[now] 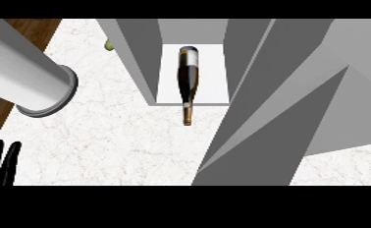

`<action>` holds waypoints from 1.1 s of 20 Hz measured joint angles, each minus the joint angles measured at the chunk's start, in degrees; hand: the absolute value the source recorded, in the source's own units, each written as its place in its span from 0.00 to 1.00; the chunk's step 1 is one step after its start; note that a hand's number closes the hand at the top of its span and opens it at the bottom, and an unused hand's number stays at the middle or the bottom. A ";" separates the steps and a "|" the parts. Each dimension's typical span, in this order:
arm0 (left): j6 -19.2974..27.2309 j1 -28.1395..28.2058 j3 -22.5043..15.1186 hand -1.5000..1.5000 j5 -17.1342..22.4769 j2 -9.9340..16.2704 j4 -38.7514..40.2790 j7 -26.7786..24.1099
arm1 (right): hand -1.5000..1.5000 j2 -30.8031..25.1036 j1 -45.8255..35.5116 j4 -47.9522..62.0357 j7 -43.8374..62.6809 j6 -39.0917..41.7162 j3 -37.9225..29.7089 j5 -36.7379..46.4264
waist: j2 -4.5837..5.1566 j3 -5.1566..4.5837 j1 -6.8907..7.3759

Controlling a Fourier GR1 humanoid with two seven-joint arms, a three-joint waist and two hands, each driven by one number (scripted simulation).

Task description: Pick up the wine, place it into the cabinet and close the cabinet

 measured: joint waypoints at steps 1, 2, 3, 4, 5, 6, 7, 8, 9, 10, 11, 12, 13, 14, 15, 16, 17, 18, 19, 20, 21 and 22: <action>-0.69 0.52 0.71 0.00 0.28 0.18 0.22 -0.10 | 1.00 0.09 -0.58 -0.28 0.31 -1.55 1.57 1.72 | -0.01 0.00 -0.03; -1.37 1.10 1.77 0.00 0.89 0.65 -0.28 0.10 | 1.00 0.05 -0.83 -0.51 0.17 -3.18 3.04 3.66 | -0.03 -0.01 -0.03; -2.19 1.26 2.55 0.00 1.35 0.98 -0.02 0.45 | 1.00 -0.30 -1.18 -0.61 -0.21 -4.73 3.58 5.32 | 0.00 0.00 -0.07; -3.00 1.66 3.55 0.00 1.94 1.14 0.12 0.47 | 1.00 -0.66 -1.55 -0.74 -0.33 -6.25 4.00 7.06 | 0.01 0.00 -0.04; -3.91 2.44 3.97 0.00 1.99 1.22 0.29 0.13 | 1.00 -1.04 -1.83 -0.97 -0.10 -7.72 4.42 8.66 | -0.03 -0.01 0.00; -4.34 2.58 4.34 0.00 1.98 1.22 0.66 0.06 | 1.00 -1.39 -2.51 -0.98 -0.04 -9.13 4.80 9.95 | -0.03 -0.02 -0.01; -4.74 2.50 5.04 0.00 2.51 1.41 0.69 0.44 | 1.00 -1.63 -3.46 -0.83 -0.31 -10.50 5.27 11.29 | -0.03 -0.03 -0.04; -5.07 2.25 5.83 0.00 3.19 1.84 0.38 1.20 | 1.00 -1.67 -4.95 -0.33 -0.65 -11.98 6.06 12.30 | 0.02 -0.03 0.03; -6.00 2.13 6.80 0.00 3.99 2.11 0.74 1.55 | 1.00 -1.83 -6.55 -0.01 -0.70 -13.35 6.67 13.43 | 0.06 -0.04 0.12; -6.78 2.25 7.33 0.00 4.40 2.11 1.12 1.61 | 1.00 -2.53 -7.77 0.04 -0.87 -14.64 7.07 14.39 | 0.07 -0.05 0.22; -7.28 2.29 7.33 0.00 4.39 1.86 1.24 1.61 | 1.00 -3.14 -8.96 0.06 -0.63 -15.64 7.38 15.40 | 0.10 -0.05 0.25; -8.10 2.19 7.86 0.00 4.90 2.04 1.37 1.94 | 1.00 -3.80 -10.44 0.19 -0.30 -16.95 7.82 16.31 | 0.12 -0.06 0.31; -8.40 1.60 7.81 0.00 5.17 1.77 1.87 2.33 | 1.00 -4.60 -12.10 0.33 0.00 -18.29 8.24 16.89 | 0.20 -0.07 0.29; -9.05 1.83 7.91 0.00 5.15 1.65 2.06 2.26 | 1.00 -5.30 -13.48 0.44 0.05 -19.71 8.66 17.52 | 0.22 -0.07 0.45; -9.51 1.43 8.03 0.00 5.27 1.52 2.53 2.46 | 1.00 -6.01 -14.83 0.58 -0.11 -21.04 9.04 17.89 | 0.26 -0.07 0.48; -9.48 1.27 7.68 0.00 5.09 1.24 2.21 2.72 | 1.00 -6.70 -16.25 0.69 0.30 -22.25 9.40 18.43 | 0.28 -0.07 0.52; -9.48 0.83 8.10 0.00 5.46 1.54 1.52 3.55 | 1.00 -6.94 -18.05 1.32 0.21 -22.99 9.10 17.79 | 0.39 -0.04 0.72; -9.28 0.37 8.07 0.00 5.49 1.40 1.34 4.01 | 1.00 -7.51 -19.62 1.58 0.38 -24.22 9.65 17.53 | 0.44 -0.04 0.81; -9.51 -0.01 8.31 0.00 5.76 1.28 1.56 4.36 | 1.00 -8.21 -21.09 1.75 0.74 -25.33 9.91 17.05 | 0.48 -0.05 0.90; -9.54 -0.07 8.33 0.00 5.83 1.11 1.49 4.61 | 1.00 -8.71 -22.72 1.98 1.31 -26.38 10.02 16.56 | 0.50 -0.06 1.06; -9.39 -0.82 8.70 0.00 6.25 1.01 1.63 5.19 | 1.00 -9.04 -24.27 2.23 1.73 -27.38 10.06 15.75 | 0.56 -0.06 1.09; -9.39 -1.02 9.02 0.00 6.56 1.08 1.33 5.76 | 1.00 -8.99 -25.57 2.76 1.54 -28.38 9.77 14.57 | 0.62 -0.04 1.26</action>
